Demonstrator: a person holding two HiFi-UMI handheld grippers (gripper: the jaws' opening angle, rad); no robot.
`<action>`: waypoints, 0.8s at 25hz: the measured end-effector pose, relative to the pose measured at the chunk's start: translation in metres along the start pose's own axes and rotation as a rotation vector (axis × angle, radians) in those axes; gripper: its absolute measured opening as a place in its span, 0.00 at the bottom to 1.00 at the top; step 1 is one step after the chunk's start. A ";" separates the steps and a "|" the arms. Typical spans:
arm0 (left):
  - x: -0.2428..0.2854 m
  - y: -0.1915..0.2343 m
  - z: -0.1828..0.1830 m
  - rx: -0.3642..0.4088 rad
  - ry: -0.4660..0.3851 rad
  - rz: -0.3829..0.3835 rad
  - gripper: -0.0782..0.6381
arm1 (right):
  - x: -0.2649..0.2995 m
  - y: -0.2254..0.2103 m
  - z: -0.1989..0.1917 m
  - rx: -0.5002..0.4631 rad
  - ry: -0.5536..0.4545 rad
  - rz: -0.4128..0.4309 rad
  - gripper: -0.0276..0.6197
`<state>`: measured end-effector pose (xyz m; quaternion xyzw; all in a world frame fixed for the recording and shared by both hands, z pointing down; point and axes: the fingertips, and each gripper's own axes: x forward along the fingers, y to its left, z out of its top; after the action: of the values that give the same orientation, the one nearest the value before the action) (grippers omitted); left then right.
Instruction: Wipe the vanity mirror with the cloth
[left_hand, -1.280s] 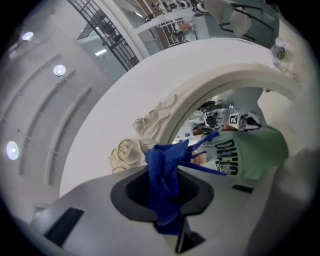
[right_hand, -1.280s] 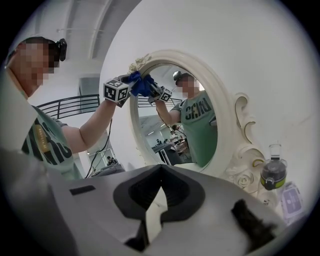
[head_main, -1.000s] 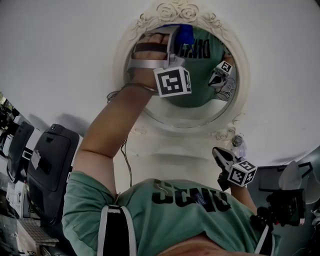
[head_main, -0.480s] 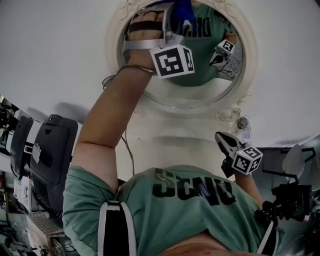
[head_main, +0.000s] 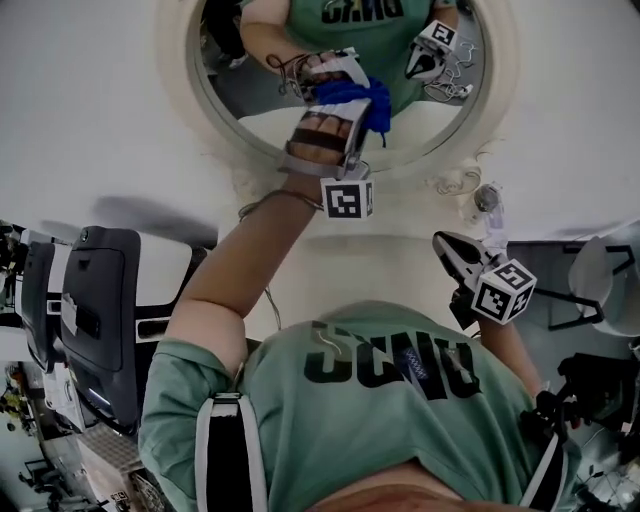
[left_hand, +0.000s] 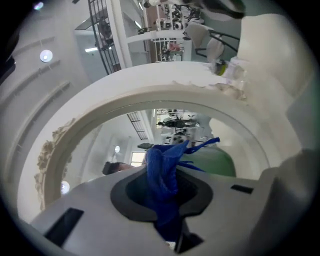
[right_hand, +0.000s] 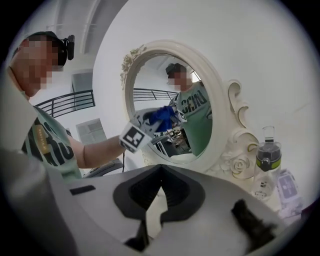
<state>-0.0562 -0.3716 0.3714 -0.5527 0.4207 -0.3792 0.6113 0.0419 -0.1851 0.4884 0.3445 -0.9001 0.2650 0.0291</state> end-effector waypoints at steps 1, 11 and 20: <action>-0.002 -0.032 0.004 0.018 -0.009 -0.041 0.20 | -0.002 -0.001 -0.001 0.003 0.001 -0.006 0.05; -0.025 -0.249 -0.003 0.112 -0.018 -0.390 0.22 | -0.013 -0.022 -0.011 0.036 0.000 -0.077 0.05; -0.026 -0.255 0.000 -0.133 0.049 -0.513 0.21 | -0.012 -0.017 -0.005 0.027 -0.013 -0.065 0.05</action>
<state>-0.0650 -0.3732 0.6276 -0.6709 0.3056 -0.5063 0.4473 0.0612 -0.1854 0.4977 0.3755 -0.8851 0.2737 0.0270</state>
